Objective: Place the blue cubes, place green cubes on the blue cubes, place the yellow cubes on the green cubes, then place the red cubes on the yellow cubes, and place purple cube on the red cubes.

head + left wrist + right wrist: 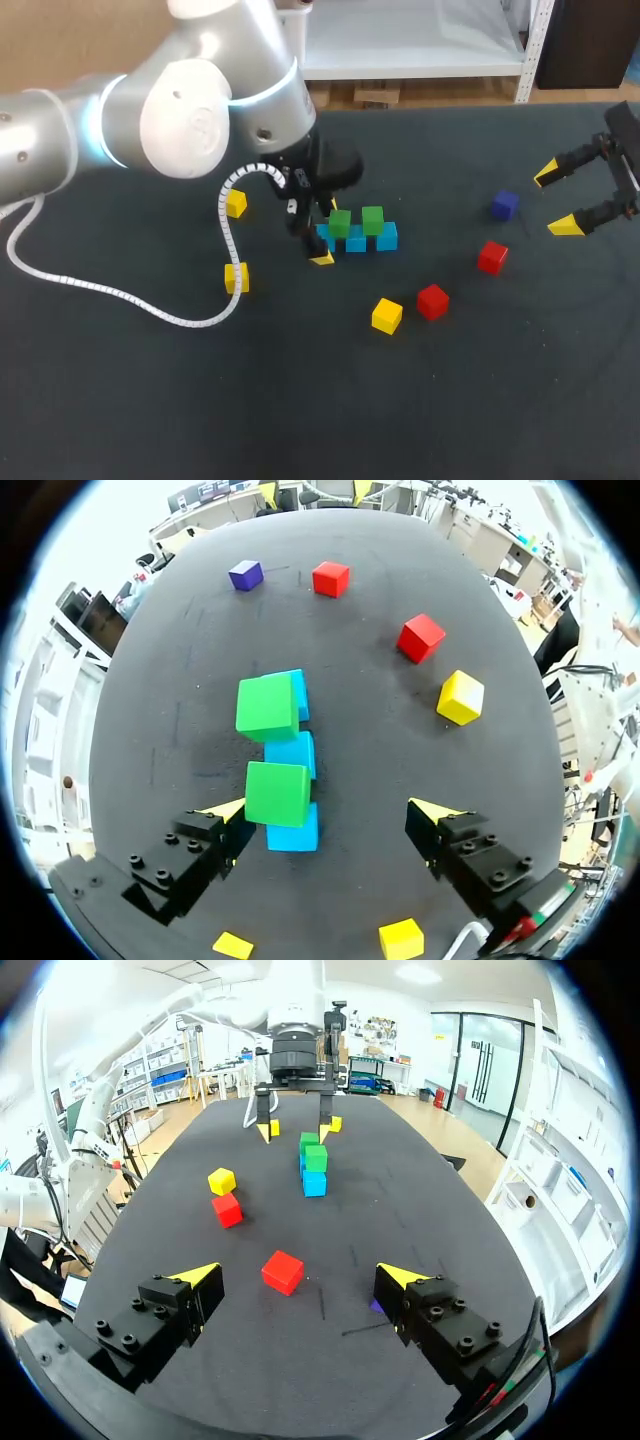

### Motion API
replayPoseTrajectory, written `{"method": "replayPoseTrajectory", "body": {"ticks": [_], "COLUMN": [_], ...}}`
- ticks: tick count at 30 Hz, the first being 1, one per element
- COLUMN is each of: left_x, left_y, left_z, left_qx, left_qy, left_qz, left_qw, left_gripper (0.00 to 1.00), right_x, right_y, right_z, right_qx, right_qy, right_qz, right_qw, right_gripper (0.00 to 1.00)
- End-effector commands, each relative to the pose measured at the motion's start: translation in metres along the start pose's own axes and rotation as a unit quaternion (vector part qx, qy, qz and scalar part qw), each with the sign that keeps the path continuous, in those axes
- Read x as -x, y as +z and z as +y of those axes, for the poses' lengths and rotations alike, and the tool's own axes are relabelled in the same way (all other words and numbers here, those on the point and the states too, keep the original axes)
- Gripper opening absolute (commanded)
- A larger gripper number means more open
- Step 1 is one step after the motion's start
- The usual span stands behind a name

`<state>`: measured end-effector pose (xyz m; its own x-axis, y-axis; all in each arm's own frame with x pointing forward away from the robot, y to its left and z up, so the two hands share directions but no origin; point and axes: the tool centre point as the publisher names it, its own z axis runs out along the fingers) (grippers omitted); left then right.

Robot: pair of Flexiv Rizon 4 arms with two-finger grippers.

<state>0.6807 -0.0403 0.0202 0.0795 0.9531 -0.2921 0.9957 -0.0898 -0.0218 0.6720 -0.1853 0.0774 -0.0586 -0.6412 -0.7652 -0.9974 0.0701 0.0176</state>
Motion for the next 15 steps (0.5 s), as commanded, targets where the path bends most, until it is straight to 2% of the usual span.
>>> {"method": "replayPoseTrajectory", "body": {"ticks": [1, 15], "left_x": [0.0, -0.016], "left_y": [0.0, -0.01], "left_z": [-0.002, 0.004], "left_qx": [0.003, 0.014], "left_qy": [0.0, -0.029], "left_qz": [0.0, 0.004], "left_qw": [1.0, 0.999], "left_gripper": [1.0, 1.0], "right_x": [0.0, 0.0], "right_y": [0.001, 0.001], "right_z": [-0.001, -0.001], "right_qx": [0.0, 0.0], "right_qy": [-0.001, -0.001], "right_qz": [-0.001, -0.001], "right_qw": [1.0, 1.0], "right_gripper": [1.0, 1.0]}}
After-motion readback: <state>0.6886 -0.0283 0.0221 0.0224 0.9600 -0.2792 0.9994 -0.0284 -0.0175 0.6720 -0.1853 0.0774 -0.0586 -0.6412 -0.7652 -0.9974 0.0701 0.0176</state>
